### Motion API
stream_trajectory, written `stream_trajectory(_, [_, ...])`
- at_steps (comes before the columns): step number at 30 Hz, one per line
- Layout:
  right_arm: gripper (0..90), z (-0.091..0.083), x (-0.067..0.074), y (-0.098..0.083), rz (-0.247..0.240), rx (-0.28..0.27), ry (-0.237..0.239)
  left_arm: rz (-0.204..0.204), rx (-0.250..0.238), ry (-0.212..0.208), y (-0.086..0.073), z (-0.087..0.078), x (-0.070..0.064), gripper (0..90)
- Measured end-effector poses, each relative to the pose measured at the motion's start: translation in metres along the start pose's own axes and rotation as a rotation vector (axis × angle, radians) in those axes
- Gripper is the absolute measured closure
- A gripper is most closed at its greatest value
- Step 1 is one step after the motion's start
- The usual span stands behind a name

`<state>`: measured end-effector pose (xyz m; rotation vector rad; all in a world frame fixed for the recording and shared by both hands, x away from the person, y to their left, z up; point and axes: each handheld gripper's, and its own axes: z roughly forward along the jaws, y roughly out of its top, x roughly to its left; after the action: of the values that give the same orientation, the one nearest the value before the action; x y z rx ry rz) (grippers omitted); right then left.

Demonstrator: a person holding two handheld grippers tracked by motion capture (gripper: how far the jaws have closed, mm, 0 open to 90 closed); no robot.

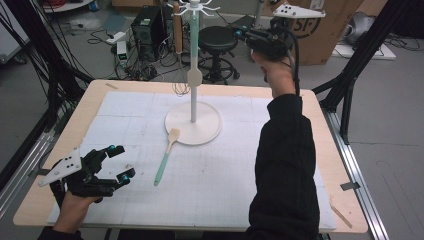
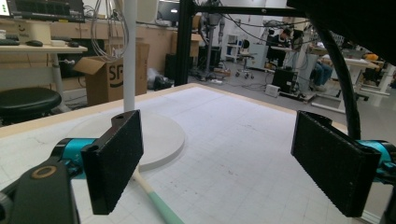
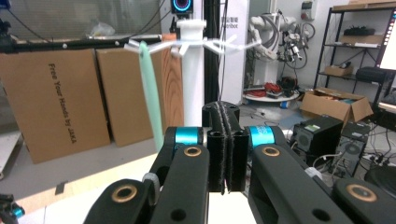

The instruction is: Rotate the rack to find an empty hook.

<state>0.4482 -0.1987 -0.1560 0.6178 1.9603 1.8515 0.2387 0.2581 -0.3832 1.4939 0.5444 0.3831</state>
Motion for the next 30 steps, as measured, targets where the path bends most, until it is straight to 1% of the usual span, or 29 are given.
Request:
stream_trajectory(5, [89.4, 0.010, 0.000, 0.013, -0.003, -0.009, -0.008, 0.000, -0.006, 0.001, 0.001, -0.002, 0.002, 17.4])
stream_trajectory(10, [89.4, 0.021, 0.005, 0.021, -0.014, 0.011, -0.020, 0.000, -0.004, -0.001, 0.001, -0.002, 0.002, 17.4])
stream_trajectory(15, [89.4, 0.033, 0.012, 0.025, -0.024, 0.022, -0.005, -0.003, -0.006, -0.005, 0.000, -0.002, 0.001, 17.4])
stream_trajectory(21, [89.4, 0.039, 0.021, 0.026, -0.025, 0.023, 0.032, 0.002, -0.003, -0.004, 0.000, -0.004, 0.002, 17.5])
stream_trajectory(23, [89.4, 0.041, 0.025, 0.026, -0.038, 0.024, 0.043, 0.002, -0.003, -0.004, 0.000, -0.004, 0.001, 17.5])
stream_trajectory(30, [89.4, 0.048, 0.037, 0.027, -0.052, 0.028, 0.074, 0.006, 0.007, -0.010, 0.000, -0.003, 0.000, 17.5])
